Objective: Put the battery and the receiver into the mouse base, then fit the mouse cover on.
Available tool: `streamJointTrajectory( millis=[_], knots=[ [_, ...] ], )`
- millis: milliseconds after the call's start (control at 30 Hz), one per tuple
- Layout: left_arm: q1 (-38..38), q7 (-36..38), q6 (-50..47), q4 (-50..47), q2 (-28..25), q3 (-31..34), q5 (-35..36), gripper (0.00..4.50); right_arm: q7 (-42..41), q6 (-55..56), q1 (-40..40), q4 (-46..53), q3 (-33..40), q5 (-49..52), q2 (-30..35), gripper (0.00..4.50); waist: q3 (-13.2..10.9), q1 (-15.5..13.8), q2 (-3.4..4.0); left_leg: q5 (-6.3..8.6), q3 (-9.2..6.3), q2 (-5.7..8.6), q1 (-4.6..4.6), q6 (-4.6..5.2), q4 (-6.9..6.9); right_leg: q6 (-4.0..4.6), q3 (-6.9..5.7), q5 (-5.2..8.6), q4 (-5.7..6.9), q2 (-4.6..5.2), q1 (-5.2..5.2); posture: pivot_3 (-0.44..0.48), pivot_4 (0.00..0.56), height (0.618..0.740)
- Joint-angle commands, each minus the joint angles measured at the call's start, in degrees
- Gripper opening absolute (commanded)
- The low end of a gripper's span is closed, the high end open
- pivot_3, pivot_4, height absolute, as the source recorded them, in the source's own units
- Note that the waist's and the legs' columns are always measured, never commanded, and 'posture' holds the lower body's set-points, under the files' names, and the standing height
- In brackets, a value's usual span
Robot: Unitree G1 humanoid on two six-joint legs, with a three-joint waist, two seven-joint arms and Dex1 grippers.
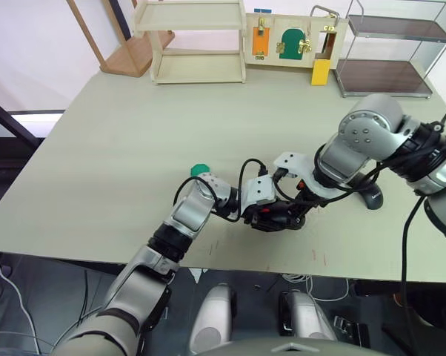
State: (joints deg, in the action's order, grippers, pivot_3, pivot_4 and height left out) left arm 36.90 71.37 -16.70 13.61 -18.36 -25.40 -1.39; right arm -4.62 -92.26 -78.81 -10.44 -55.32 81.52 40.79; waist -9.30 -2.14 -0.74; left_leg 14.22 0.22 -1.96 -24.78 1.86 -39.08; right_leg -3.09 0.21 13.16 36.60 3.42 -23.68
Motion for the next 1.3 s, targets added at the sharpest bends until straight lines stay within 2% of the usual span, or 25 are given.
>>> streamJointTrajectory(
  millis=[33, 267, 500, 600, 733, 867, 967, 1033, 1100, 1233, 1300],
  knots=[
    [-2.10, 0.60, -1.44, 4.27, 0.72, -5.70, -2.76, 2.97, -0.62, -0.24, -1.60, 1.78, 0.84, 2.07, 1.87, 2.30, -0.01, -0.02, 0.02, 0.00, -0.01, 0.00, 0.00, 0.00, 0.00, 0.00, -0.01, 0.00, 0.00, 0.01, 0.00, 0.000, 0.150, 0.740],
    [-1.78, 0.97, -1.20, 4.67, 0.82, -5.67, -2.93, 2.97, -1.20, -0.24, -1.61, 2.42, 3.27, 4.79, 7.01, 2.30, -0.01, -0.05, 0.02, 0.00, -0.13, 0.19, -0.07, 0.00, 0.00, -0.01, -0.15, 0.01, -0.04, 0.22, 0.01, 0.000, 0.150, 0.740],
    [-1.29, 1.54, -0.89, 5.09, 0.72, -5.56, -3.13, 2.97, -2.92, -0.24, 4.01, 10.19, 12.68, 3.84, 16.30, 2.30, -0.03, -0.24, 0.07, 0.01, -0.34, 0.30, -0.22, 0.01, 0.08, -0.02, -0.34, 0.01, -0.25, 0.33, 0.03, 0.000, 0.150, 0.740],
    [-1.32, 1.72, -0.84, 4.91, 0.67, -5.60, -3.22, 2.97, -3.57, -0.06, 10.08, 14.82, 20.43, 2.02, 18.28, 2.30, -0.03, -0.23, 0.09, 0.01, -0.44, 0.32, -0.26, 0.02, 0.15, -0.02, -0.43, 0.01, -0.37, 0.35, 0.09, 0.000, 0.150, 0.740],
    [-1.43, 1.84, -1.10, 4.57, 0.58, -5.72, -3.33, 2.97, -2.98, 3.56, 22.62, 23.55, 32.14, 0.68, 20.42, 2.30, -0.01, -0.39, 0.12, 0.01, -0.51, 0.38, -0.30, 0.02, 0.18, -0.03, -0.50, 0.01, -0.47, 0.40, 0.13, 0.000, 0.150, 0.740],
    [-1.47, 1.79, -1.51, 4.03, 0.36, -5.82, -3.38, 2.97, -1.41, 10.12, 34.86, 29.43, 44.23, 2.55, 18.95, 2.30, 0.02, -0.33, 0.15, 0.01, -0.56, 0.47, -0.30, 0.04, 0.25, -0.05, -0.52, 0.01, -0.59, 0.42, 0.26, 0.000, 0.150, 0.740],
    [-1.31, 1.68, -1.92, 3.68, 0.21, -5.88, -3.41, 2.97, -2.84, 13.28, 42.43, 33.75, 49.88, -0.26, 19.65, 1.62, 0.03, -0.39, 0.14, 0.00, -0.64, 0.52, -0.28, 0.06, 0.27, -0.14, -0.58, 0.05, -0.59, 0.40, 0.31, 0.000, 0.150, 0.740],
    [-1.32, 1.76, -2.02, 3.34, -0.06, -5.97, -3.38, 2.97, -4.43, 16.17, 46.36, 35.60, 53.03, -3.10, 19.11, 0.62, 0.03, -0.24, 0.15, 0.00, -0.64, 0.61, -0.25, 0.06, 0.27, -0.19, -0.57, 0.07, -0.59, 0.40, 0.34, 0.000, 0.150, 0.740],
    [-1.32, 1.83, -2.07, 3.10, -0.27, -6.04, -3.34, 2.97, -6.39, 20.46, 49.57, 37.41, 55.28, -7.00, 18.06, 0.07, 0.03, -0.26, 0.14, 0.00, -0.65, 0.62, -0.21, 0.06, 0.28, -0.20, -0.57, 0.07, -0.59, 0.39, 0.38, 0.000, 0.150, 0.740],
    [-1.51, 1.98, -2.55, 2.31, -0.85, -6.07, -3.15, 2.97, -14.75, 32.65, 57.79, 43.24, 55.42, -19.42, 16.68, 0.07, 0.03, -0.21, 0.14, 0.00, -0.64, 0.68, -0.06, 0.05, 0.35, -0.25, -0.55, 0.10, -0.60, 0.33, 0.49, 0.000, 0.150, 0.740],
    [-1.57, 1.98, -2.72, 2.21, -1.00, -6.16, -3.11, 2.97, -16.74, 35.83, 60.27, 43.51, 55.84, -22.40, 15.16, 0.07, 0.03, -0.12, 0.14, 0.00, -0.65, 0.68, -0.04, 0.05, 0.36, -0.29, -0.54, 0.13, -0.60, 0.28, 0.51, 0.000, 0.150, 0.740]
  ],
)
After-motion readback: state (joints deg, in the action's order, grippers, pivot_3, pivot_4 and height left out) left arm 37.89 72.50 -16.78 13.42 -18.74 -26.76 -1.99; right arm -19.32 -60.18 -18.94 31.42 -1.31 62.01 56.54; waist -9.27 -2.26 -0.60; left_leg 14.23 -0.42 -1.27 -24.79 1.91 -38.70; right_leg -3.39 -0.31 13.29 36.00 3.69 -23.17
